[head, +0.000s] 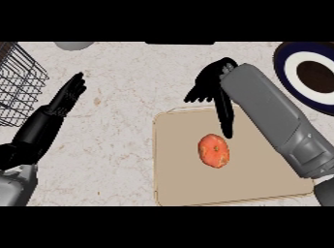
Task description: Pick the squash from the tray and place it in the plate
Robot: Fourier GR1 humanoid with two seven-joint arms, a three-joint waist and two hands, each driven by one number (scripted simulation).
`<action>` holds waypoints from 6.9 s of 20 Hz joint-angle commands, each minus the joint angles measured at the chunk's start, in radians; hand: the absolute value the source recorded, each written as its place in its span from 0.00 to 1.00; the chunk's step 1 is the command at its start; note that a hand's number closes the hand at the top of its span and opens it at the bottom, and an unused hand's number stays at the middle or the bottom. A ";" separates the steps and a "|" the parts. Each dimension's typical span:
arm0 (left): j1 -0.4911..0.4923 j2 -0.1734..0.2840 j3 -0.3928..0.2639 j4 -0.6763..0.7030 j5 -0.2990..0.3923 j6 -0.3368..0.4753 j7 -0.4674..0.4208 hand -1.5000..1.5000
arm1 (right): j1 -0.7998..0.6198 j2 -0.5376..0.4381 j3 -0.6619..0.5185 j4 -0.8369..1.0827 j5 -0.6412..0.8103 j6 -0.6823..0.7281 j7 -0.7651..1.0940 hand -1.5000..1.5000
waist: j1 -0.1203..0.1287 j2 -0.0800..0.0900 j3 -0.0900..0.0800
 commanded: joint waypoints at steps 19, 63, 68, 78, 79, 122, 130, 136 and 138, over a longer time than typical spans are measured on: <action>0.007 -0.052 0.067 -0.017 -0.044 -0.041 0.027 0.50 | 0.266 0.045 0.107 -0.137 0.164 0.130 -0.057 0.00 | -0.018 -0.005 0.000; 0.128 -0.068 0.159 -0.058 -0.067 -0.016 0.038 0.50 | 0.965 -0.587 -0.422 -1.498 0.496 -0.672 -0.673 1.00 | -0.156 -0.028 0.008; 0.163 -0.046 0.174 -0.058 -0.055 -0.058 -0.008 0.50 | 1.218 -0.609 -0.703 -1.503 0.389 -0.717 -0.849 1.00 | -0.136 -0.023 0.005; 0.074 -0.079 0.138 -0.039 -0.073 -0.110 0.013 0.50 | 1.351 -0.545 -1.148 -1.312 0.322 -0.696 -1.071 1.00 | -0.038 -0.007 0.000; 0.013 -0.117 0.094 -0.015 -0.118 -0.080 0.024 0.50 | 1.215 -0.589 -1.067 -1.172 0.369 -0.730 -1.070 1.00 | -0.021 -0.002 0.001; 0.006 -0.198 0.105 -0.084 -0.158 -0.144 0.073 0.50 | 0.291 -0.535 -0.875 0.362 0.693 -1.038 -1.454 0.00 | 0.050 0.018 0.007; -0.011 -0.183 0.128 -0.020 -0.162 -0.162 0.048 0.50 | 0.241 -0.583 -0.993 0.452 0.552 -0.694 -1.514 0.00 | 0.023 0.017 0.005; -0.008 -0.195 0.137 -0.018 -0.166 -0.143 0.047 0.50 | 0.237 -0.662 -1.096 0.536 0.436 -0.446 -1.418 0.00 | 0.015 0.020 0.007; -0.027 -0.177 0.152 -0.052 -0.149 -0.154 0.084 0.50 | 0.234 -0.691 -1.121 0.550 0.406 -0.391 -1.362 0.00 | 0.021 0.015 0.008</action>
